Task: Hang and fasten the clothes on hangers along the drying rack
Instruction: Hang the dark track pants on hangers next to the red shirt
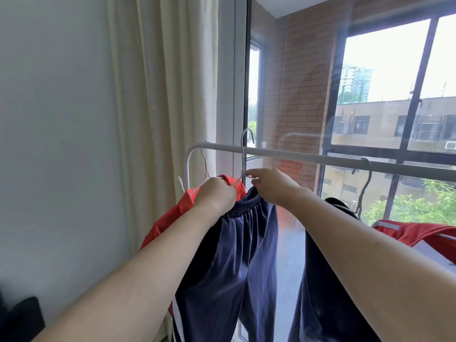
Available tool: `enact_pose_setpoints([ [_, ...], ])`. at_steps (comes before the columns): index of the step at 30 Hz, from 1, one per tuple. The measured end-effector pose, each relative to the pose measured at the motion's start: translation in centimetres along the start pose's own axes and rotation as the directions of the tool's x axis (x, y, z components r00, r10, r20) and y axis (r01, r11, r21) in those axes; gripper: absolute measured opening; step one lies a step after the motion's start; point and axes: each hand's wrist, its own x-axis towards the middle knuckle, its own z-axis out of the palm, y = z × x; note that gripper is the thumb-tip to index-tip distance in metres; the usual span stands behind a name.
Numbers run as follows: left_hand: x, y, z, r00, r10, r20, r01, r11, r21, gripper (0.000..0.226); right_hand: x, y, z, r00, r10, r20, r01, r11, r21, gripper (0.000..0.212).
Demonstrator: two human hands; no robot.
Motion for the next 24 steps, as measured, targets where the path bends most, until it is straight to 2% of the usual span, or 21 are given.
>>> enact_pose_setpoints([
  [6,1.3,-0.2,1.4,1.0,0.001,0.014,-0.001,1.0,0.003,0.024,0.8,1.2,1.2,0.999,0.027,0.027,-0.029,0.998,0.059,0.044],
  [10,1.5,-0.4,1.8,1.0,0.016,0.014,-0.016,0.999,0.049,0.025,1.4,1.9,2.0,0.999,-0.004,0.035,0.003,1.0,0.028,0.044],
  [13,1.5,-0.6,2.1,1.0,0.009,0.013,-0.01,0.996,0.087,0.025,1.1,1.5,2.0,0.997,0.037,0.069,-0.044,0.994,0.098,0.044],
  [19,1.8,-1.2,2.7,0.999,-0.016,0.028,0.014,0.998,0.062,0.023,1.6,2.0,3.1,0.995,0.008,0.101,-0.018,0.994,0.104,0.044],
  [24,2.2,-1.6,3.2,0.999,-0.028,0.043,0.026,0.999,0.048,0.024,2.0,2.3,3.5,0.993,0.088,0.08,-0.102,0.977,0.187,0.046],
])
